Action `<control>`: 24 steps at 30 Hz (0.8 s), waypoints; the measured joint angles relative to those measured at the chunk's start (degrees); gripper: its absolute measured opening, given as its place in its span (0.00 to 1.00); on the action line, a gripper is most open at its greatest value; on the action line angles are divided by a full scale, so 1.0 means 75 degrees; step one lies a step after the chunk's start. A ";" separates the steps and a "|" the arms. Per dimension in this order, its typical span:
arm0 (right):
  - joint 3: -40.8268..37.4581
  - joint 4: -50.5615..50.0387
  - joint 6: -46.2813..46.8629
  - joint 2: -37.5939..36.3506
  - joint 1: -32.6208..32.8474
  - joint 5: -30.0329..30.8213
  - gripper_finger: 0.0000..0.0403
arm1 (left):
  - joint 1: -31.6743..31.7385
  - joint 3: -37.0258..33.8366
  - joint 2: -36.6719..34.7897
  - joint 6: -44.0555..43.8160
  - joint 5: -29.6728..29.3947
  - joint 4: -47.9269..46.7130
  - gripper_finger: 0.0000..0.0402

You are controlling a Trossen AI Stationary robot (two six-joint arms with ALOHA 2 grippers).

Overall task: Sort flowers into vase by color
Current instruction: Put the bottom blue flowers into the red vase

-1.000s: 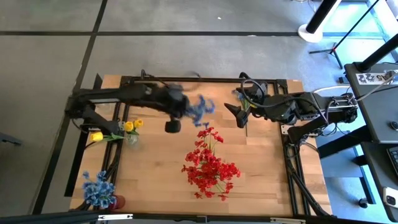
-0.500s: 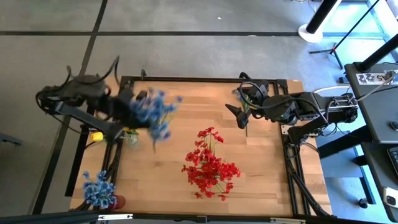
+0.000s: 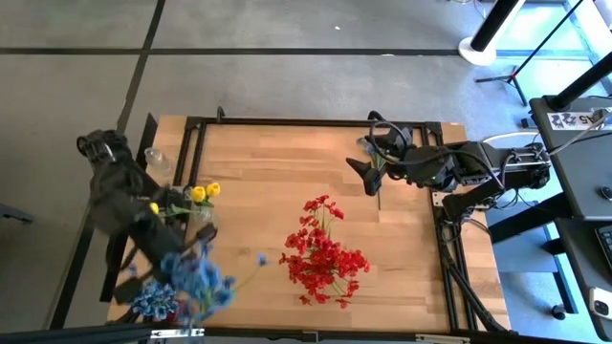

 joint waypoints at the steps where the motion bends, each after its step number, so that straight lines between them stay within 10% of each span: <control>1: 0.0000 0.0012 0.0133 0.0000 0.0000 0.0001 0.97 | -0.0228 -0.0001 0.0075 -0.0008 -0.0190 -0.0082 0.02; 17: 0.0006 -0.0037 0.2176 0.0319 0.0000 0.0402 0.97 | -0.3288 -0.0016 0.0900 -0.0843 -0.3091 -0.1838 0.02; 24: 0.0006 0.0019 0.2589 0.0651 0.0000 0.0314 0.97 | -0.3602 -0.0622 0.0794 -0.0956 -0.2845 -0.1227 0.02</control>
